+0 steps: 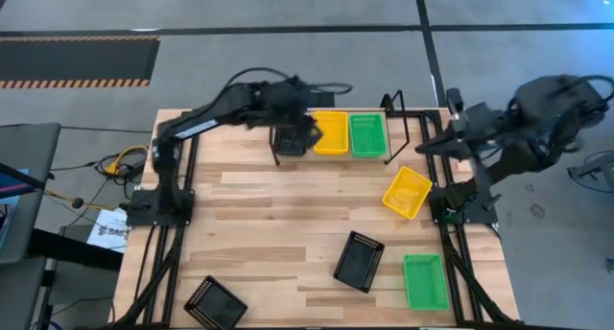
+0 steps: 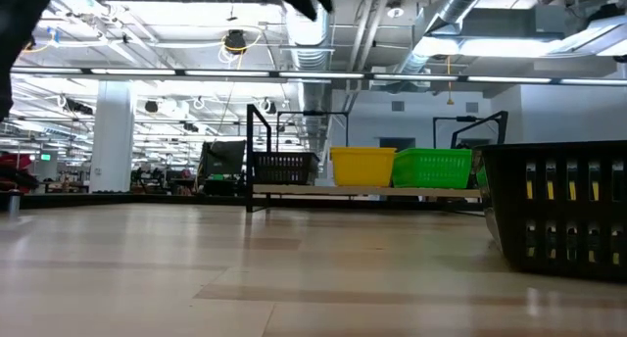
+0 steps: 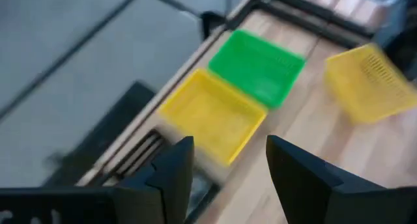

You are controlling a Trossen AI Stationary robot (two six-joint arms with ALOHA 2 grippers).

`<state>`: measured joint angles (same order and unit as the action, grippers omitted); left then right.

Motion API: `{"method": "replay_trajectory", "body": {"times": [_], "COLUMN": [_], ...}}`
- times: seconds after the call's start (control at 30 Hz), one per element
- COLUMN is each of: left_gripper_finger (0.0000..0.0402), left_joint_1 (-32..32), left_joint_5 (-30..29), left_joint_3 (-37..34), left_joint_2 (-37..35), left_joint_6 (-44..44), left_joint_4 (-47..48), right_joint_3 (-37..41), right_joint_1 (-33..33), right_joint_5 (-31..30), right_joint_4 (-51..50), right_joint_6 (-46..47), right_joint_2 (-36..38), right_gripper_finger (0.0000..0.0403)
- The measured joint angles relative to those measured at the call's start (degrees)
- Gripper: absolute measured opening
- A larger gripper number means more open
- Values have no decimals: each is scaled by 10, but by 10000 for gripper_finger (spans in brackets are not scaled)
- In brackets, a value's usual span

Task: Stack baskets on shelf by color
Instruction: Stack the left black bin on top of the black bin on the shelf

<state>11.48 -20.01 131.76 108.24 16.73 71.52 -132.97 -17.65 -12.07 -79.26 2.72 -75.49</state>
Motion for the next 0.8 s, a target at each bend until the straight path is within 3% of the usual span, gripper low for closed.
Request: {"method": "replay_trajectory", "body": {"times": [0.2,0.43,0.63,0.8], "left_gripper_finger": [179,179,178,178], "left_joint_1": [-88,-218,-308,-341], "left_joint_5": [-140,-145,-98,61], "left_joint_3": [-2,-63,-201,-354], "left_joint_2": [-69,-153,-220,-249], "left_joint_6": [102,170,253,338], "left_joint_4": [193,185,186,183], "right_joint_3": [0,0,0,0], "right_joint_1": [19,21,33,45], "right_joint_5": [-44,-44,-43,-43], "right_joint_4": [-63,-35,-1,11], "right_joint_6": [67,11,-31,-42], "right_joint_2": [-31,-68,-92,-101], "right_gripper_finger": [5,5,6,7]}}
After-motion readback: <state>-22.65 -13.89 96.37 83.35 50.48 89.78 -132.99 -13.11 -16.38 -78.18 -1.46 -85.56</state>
